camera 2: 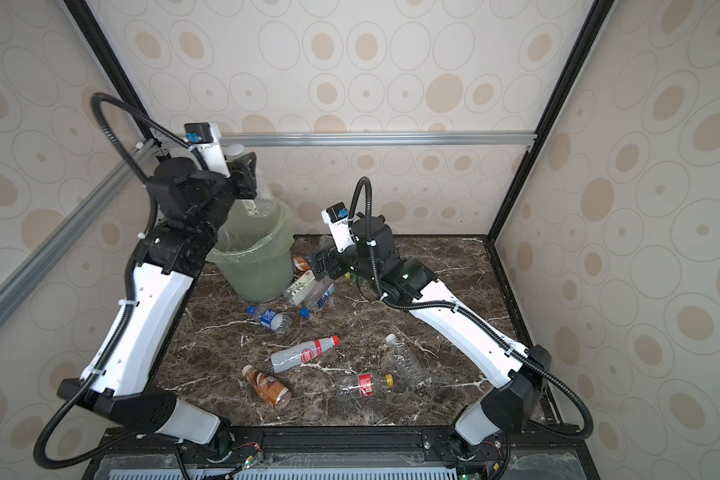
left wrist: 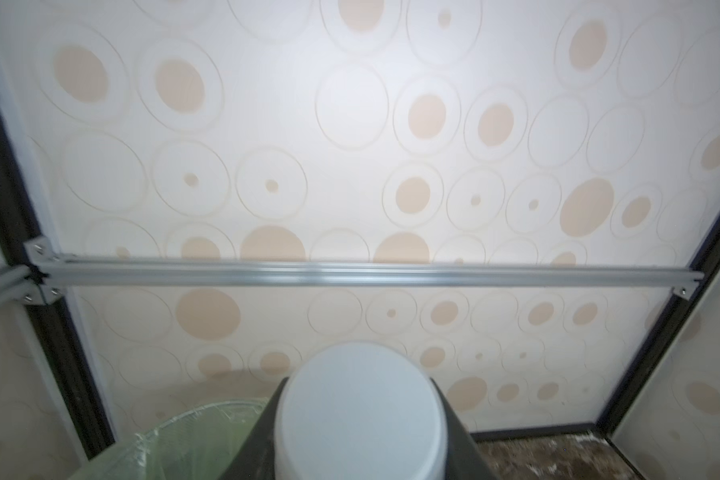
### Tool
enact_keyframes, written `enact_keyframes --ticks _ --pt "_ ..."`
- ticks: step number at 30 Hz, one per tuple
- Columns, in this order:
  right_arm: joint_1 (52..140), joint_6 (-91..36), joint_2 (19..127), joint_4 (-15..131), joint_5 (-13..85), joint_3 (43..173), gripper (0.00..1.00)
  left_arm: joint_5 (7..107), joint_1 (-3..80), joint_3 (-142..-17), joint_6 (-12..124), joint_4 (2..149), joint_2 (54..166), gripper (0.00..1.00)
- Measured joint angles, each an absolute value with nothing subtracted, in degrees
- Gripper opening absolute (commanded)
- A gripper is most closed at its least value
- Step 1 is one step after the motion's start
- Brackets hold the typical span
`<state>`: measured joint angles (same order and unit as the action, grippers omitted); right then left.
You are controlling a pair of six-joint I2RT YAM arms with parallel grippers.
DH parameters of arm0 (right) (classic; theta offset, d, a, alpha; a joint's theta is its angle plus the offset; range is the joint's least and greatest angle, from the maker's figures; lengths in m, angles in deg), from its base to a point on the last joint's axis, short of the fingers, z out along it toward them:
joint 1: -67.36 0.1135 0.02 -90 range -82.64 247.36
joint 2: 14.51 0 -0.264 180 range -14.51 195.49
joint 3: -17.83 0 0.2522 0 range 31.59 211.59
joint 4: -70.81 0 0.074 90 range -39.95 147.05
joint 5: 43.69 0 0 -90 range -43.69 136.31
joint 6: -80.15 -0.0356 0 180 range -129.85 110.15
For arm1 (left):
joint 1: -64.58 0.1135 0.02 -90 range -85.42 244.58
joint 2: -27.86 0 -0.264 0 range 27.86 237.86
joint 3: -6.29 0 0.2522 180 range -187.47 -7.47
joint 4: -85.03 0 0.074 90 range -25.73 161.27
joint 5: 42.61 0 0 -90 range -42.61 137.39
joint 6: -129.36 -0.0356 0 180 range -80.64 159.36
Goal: Throw the plastic bottles in the bin
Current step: 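Carry the clear bottle over the wastebasket with the right gripper while the left gripper rises, then open the right gripper to drop the bottle into the wastebasket while the left gripper lowers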
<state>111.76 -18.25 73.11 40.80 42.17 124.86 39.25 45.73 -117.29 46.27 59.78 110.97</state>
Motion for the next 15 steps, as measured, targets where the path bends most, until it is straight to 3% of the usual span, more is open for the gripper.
enact_keyframes --ticks 8,11,12,14,15 --pt "111.8 -18.3 74.5 40.7 42.0 126.8 0.99 33.4 46.7 -111.9 39.6 69.4 106.1 0.34" --pt "111.8 -18.3 74.5 40.7 42.1 126.8 0.99 33.5 48.7 -109.1 39.5 69.4 107.8 0.39" --pt "111.8 -18.3 74.5 40.6 42.1 126.8 0.99 33.8 49.8 -108.5 39.6 68.9 109.0 0.47" --pt "111.8 -18.4 74.5 40.6 42.0 126.8 0.99 34.0 51.3 -108.3 40.3 67.5 111.5 0.78" --pt "111.8 -18.4 74.5 40.6 42.1 126.7 0.99 33.7 51.9 -108.3 40.5 66.2 112.9 0.83"
